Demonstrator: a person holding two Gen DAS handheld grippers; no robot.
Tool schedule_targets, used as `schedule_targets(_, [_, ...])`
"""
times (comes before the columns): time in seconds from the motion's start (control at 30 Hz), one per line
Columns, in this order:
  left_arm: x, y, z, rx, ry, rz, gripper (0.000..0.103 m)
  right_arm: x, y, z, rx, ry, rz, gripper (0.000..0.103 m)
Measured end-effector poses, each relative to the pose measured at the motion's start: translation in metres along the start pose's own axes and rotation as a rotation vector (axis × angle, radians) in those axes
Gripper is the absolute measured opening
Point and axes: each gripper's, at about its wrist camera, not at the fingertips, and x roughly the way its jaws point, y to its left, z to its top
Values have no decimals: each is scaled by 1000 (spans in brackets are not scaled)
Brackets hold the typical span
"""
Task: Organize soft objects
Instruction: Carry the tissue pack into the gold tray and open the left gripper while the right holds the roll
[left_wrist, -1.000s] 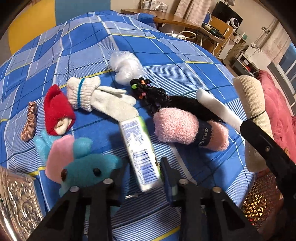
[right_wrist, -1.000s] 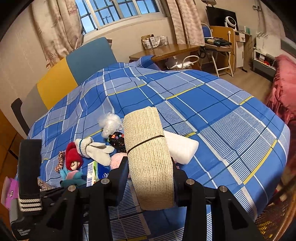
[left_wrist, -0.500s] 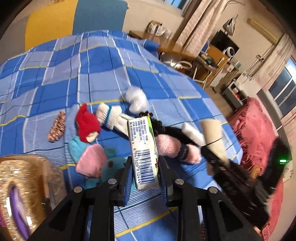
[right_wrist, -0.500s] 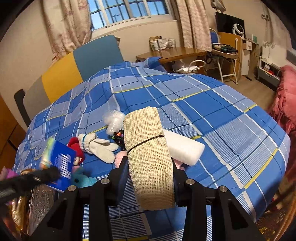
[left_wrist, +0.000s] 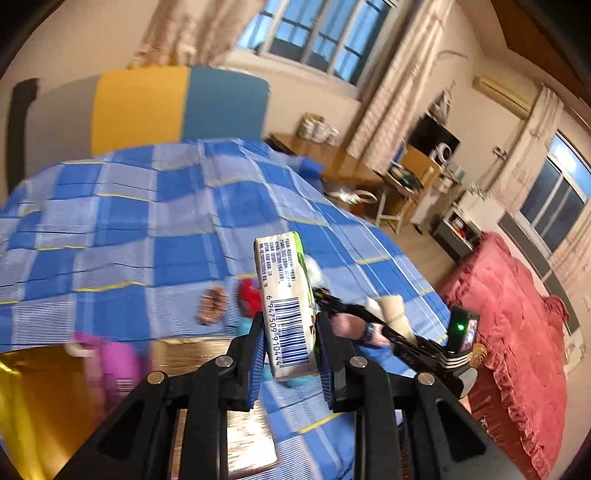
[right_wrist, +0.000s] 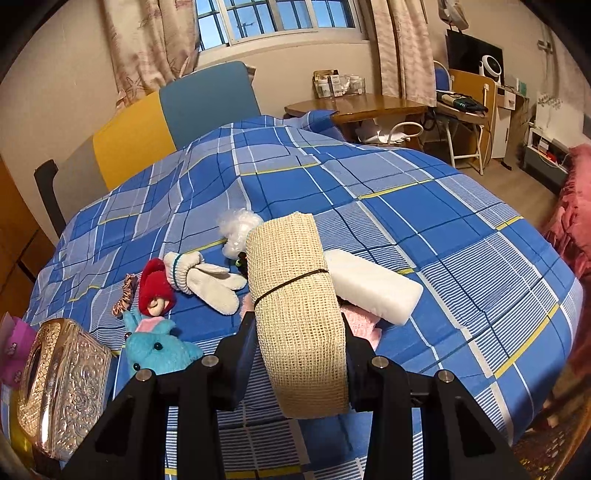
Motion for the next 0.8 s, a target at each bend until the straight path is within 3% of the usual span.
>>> schedule_targets(0.17, [-43,75,-2,-62,-44,101,25,-5,5,0,-16,-22,17,40])
schedule_targets(0.3, [-61,140,-17,-130,-27,182,25,-10,11,0,-32,-50,57,40])
schedule_targets(0.6, [-49,273,-77,-251,120,357,25,-16,18,1,-51,-87,63,40])
schedule_targets(0.8, [-27,337,-113,-301,213,446,25,-16,16,1,-44,-92,47,40])
